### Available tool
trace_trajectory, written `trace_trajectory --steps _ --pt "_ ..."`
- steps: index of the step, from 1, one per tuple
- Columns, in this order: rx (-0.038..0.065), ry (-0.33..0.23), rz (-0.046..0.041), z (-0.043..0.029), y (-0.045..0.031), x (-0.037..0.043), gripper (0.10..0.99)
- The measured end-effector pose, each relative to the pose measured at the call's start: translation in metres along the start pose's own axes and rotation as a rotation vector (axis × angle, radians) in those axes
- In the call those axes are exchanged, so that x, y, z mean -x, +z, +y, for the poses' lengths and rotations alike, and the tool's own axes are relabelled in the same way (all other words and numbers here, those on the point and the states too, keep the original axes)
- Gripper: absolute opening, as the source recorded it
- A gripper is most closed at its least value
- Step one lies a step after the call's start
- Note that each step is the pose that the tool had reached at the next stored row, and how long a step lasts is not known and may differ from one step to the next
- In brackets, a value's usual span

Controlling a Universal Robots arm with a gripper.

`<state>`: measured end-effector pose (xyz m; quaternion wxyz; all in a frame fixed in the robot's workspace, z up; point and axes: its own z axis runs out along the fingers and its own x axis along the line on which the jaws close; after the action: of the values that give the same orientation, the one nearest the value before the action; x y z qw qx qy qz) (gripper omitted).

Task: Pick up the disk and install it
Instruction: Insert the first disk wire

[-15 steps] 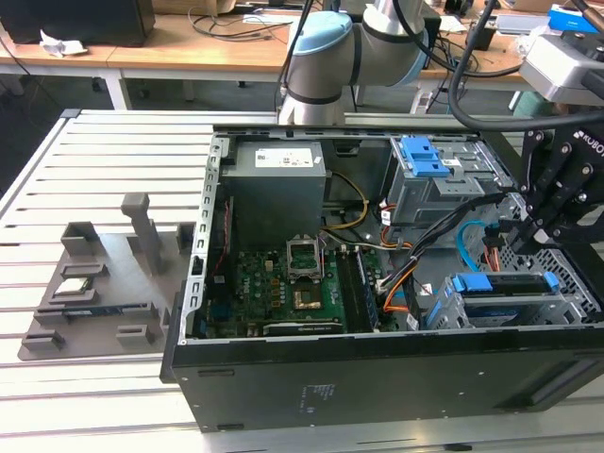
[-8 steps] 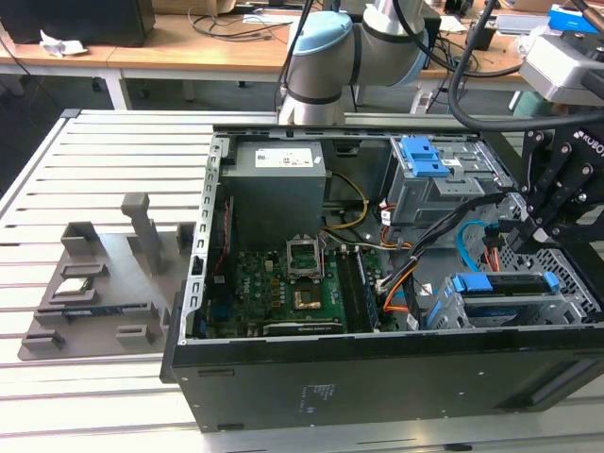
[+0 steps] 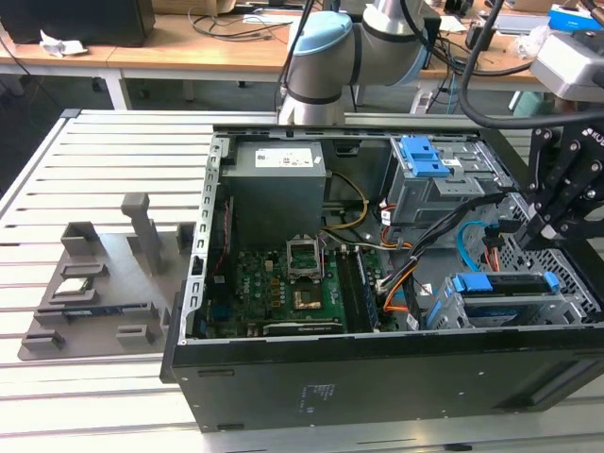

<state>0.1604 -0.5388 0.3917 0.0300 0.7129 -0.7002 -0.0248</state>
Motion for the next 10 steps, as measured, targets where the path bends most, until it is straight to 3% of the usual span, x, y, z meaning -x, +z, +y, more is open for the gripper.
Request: trace_trajectory --steps 6,7,10 --pt "0.000 0.000 0.0023 -0.0123 -0.0009 0.0038 0.106" --pt "0.000 0.000 0.0051 -0.0199 -0.0015 0.0075 0.106" --pt "0.000 0.000 0.0063 -0.0224 -0.0015 0.0091 0.106"
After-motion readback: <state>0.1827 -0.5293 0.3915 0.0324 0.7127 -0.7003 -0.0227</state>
